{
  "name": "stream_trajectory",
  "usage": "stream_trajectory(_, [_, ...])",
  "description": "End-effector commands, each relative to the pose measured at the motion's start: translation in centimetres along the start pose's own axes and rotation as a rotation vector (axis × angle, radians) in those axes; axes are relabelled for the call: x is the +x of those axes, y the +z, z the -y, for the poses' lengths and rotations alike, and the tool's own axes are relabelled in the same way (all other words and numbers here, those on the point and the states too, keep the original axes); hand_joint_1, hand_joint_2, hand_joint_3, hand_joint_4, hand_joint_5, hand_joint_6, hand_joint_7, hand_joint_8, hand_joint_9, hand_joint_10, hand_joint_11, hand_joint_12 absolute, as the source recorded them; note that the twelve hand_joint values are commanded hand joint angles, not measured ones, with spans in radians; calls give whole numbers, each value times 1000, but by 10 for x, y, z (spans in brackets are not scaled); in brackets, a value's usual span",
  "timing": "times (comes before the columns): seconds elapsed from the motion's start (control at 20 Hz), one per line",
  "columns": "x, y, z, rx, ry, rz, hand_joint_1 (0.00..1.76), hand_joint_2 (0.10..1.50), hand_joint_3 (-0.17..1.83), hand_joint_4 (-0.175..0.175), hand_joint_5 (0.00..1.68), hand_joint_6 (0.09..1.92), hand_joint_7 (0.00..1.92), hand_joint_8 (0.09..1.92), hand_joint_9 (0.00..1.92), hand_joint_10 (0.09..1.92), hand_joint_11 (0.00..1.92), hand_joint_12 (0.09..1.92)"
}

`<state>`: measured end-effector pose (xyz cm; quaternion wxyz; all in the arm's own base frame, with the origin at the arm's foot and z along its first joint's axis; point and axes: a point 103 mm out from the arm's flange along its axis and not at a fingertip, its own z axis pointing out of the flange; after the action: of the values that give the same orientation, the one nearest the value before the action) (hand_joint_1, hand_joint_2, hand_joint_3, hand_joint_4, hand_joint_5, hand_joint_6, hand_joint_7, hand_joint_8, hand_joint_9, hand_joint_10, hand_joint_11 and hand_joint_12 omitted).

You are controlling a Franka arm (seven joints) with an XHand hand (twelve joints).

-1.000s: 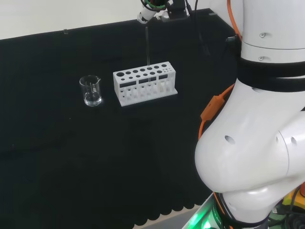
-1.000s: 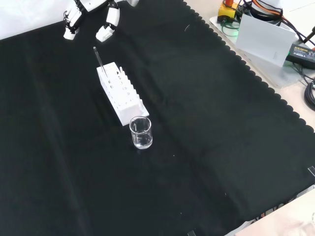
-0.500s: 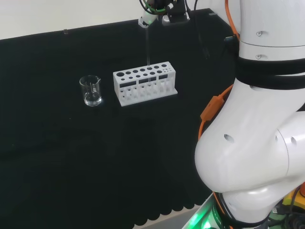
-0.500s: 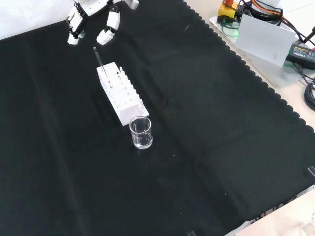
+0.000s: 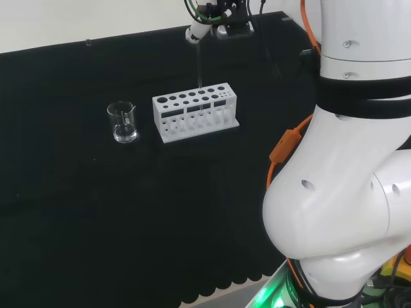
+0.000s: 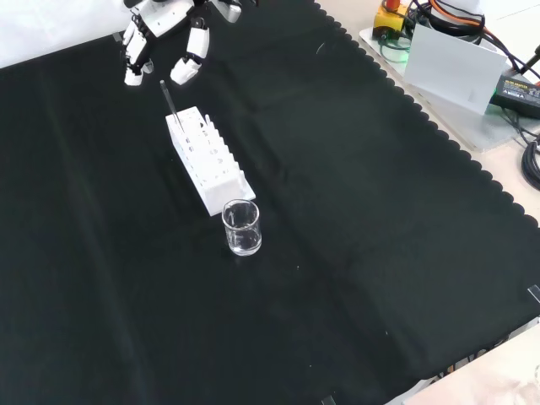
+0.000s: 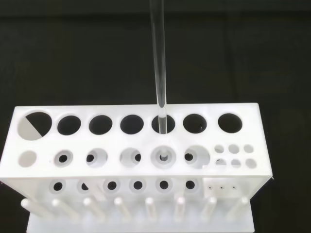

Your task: Take the glass rod from the white test tube rack.

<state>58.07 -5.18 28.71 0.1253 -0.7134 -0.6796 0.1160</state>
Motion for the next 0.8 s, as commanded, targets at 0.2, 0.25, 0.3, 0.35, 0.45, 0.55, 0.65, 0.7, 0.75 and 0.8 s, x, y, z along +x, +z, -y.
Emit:
stream_trajectory(0.2, [-2,11,-9,33,-11,-26,605,896,552,-106,386,566,490,730,778,688,554,1308])
stream_trajectory(0.25, [-4,13,-11,36,-12,-30,619,891,554,-106,384,604,496,730,804,682,586,1297])
stream_trajectory(0.3, [-5,15,-12,36,-13,-33,635,887,556,-106,386,639,504,731,831,675,619,1286])
stream_trajectory(0.35, [-5,17,-14,37,-15,-36,650,883,559,-106,390,672,514,731,860,667,650,1275])
stream_trajectory(0.45, [-6,19,-16,40,-22,-39,679,876,563,-108,403,720,532,730,909,659,703,1259])
stream_trajectory(0.55, [-5,20,-18,39,-28,-41,712,870,568,-109,430,766,551,729,937,654,740,1247])
stream_trajectory(0.65, [-4,21,-19,33,-36,-43,746,866,576,-109,464,820,575,726,970,646,782,1229])
stream_trajectory(0.7, [-3,21,-20,32,-40,-42,765,864,580,-110,483,843,590,725,986,642,801,1223])
stream_trajectory(0.75, [-2,22,-21,30,-43,-41,785,862,585,-111,501,864,604,723,1001,637,821,1215])
stream_trajectory(0.8, [0,22,-21,29,-46,-40,807,861,589,-112,517,881,614,722,1015,634,838,1209])
